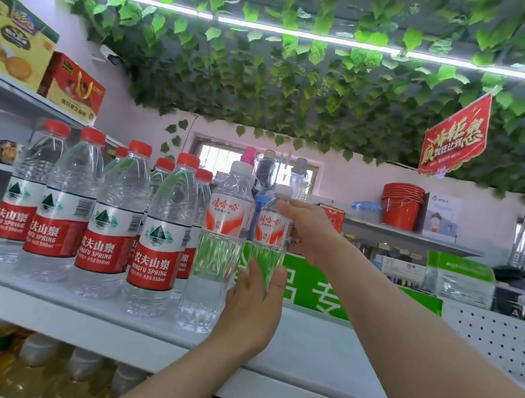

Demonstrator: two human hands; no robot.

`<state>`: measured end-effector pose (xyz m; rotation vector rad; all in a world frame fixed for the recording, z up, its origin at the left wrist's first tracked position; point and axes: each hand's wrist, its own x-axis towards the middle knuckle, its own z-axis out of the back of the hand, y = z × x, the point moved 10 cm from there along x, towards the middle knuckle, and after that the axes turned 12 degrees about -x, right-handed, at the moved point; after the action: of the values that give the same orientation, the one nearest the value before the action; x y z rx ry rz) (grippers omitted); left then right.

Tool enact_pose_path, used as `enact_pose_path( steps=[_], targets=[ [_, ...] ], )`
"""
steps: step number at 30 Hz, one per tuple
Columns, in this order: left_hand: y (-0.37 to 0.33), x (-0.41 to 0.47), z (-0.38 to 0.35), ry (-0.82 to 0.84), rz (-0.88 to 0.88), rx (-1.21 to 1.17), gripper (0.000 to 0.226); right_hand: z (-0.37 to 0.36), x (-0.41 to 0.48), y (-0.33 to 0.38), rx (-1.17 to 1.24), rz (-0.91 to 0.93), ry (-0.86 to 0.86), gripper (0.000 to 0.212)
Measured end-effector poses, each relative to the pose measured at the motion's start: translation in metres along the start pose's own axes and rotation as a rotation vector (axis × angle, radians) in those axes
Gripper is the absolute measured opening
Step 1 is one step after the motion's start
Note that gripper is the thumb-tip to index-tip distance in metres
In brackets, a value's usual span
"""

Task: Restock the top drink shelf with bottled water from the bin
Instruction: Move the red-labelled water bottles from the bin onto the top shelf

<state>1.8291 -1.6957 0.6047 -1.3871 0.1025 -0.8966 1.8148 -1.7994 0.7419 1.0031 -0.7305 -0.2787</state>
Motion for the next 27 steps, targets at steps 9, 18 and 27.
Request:
enact_pose_path(
  steps=[9, 18, 27],
  targets=[
    [-0.002, -0.005, -0.002, 0.008, -0.003, 0.047, 0.100, 0.000, -0.017, 0.008, -0.021, -0.023, 0.017, 0.041],
    [-0.002, -0.006, -0.001, 0.030, -0.006, 0.029, 0.099, 0.001, -0.019, 0.007, -0.031, -0.035, 0.008, 0.034],
    [-0.013, -0.017, 0.006, -0.015, -0.051, 0.010, 0.091, 0.004, -0.044, 0.011, -0.159, -0.056, -0.040, 0.035]
  ],
)
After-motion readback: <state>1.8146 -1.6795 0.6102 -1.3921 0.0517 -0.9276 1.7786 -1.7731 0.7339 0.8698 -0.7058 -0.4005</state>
